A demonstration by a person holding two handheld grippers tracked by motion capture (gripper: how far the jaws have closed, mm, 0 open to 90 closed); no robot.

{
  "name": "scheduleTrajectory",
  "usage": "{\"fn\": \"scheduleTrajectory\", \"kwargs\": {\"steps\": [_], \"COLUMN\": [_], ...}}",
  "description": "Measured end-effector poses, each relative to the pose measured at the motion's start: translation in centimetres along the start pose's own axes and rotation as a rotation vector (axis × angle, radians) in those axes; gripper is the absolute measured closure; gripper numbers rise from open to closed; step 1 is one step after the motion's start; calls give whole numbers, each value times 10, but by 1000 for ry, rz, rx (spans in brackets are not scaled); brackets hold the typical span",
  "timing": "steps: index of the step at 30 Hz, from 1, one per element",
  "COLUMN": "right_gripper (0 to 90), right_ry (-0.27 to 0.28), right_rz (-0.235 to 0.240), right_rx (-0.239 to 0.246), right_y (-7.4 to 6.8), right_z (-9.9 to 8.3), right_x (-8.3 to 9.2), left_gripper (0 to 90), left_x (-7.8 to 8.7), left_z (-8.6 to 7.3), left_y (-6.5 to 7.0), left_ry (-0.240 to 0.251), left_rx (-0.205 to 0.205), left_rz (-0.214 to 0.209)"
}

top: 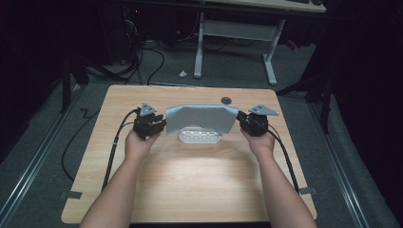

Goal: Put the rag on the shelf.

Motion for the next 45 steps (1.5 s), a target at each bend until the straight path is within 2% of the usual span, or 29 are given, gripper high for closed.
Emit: {"fn": "scheduleTrajectory", "kwargs": {"steps": [17,22,24,27,28,30,32,36,39,40,42,45], "right_gripper": [757,741,731,720,712,696,678,616,566,548,503,461], "right_ry": [17,24,30,64,59,51,72,63,39,28,-1,-20], "right_rz": [-11,-8,-4,-1,0,-6,-3,4,2,3,15,38], "right_rx": [21,20,20,10,4,18,21,36,34,40,39,34], "right_y": [4,3,1,-1,-1,-3,-5,-15,-26,-29,-41,-62], "right_z": [5,6,7,7,6,4,4,-1,-12,-16,-30,-50], "right_x": [10,16,20,30,33,40,50,72,88,92,102,115], "left_gripper": [655,650,649,645,643,637,632,605,573,565,546,534], "left_x": [17,30,36,46,50,58,67,88,101,105,109,110], "left_z": [-6,-7,-9,-12,-14,-17,-21,-33,-49,-57,-71,-90], "left_y": [-15,-17,-18,-19,-19,-18,-15,-3,14,25,46,82], "left_ry": [11,34,40,50,55,66,66,76,65,64,33,-3], "left_rx": [4,1,13,31,33,31,30,29,21,13,-15,-33], "left_rz": [35,44,49,55,59,62,67,55,41,19,-15,-91]}}
Point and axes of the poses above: each handheld gripper's, and its own axes: x roughly backward along the jaws, z roughly out of its top, y roughly to its right, the point moved 6 cm from there along -x, roughly forward along the jaws, and after that the axes turned 3 degrees about z, right-handed, at the moved point
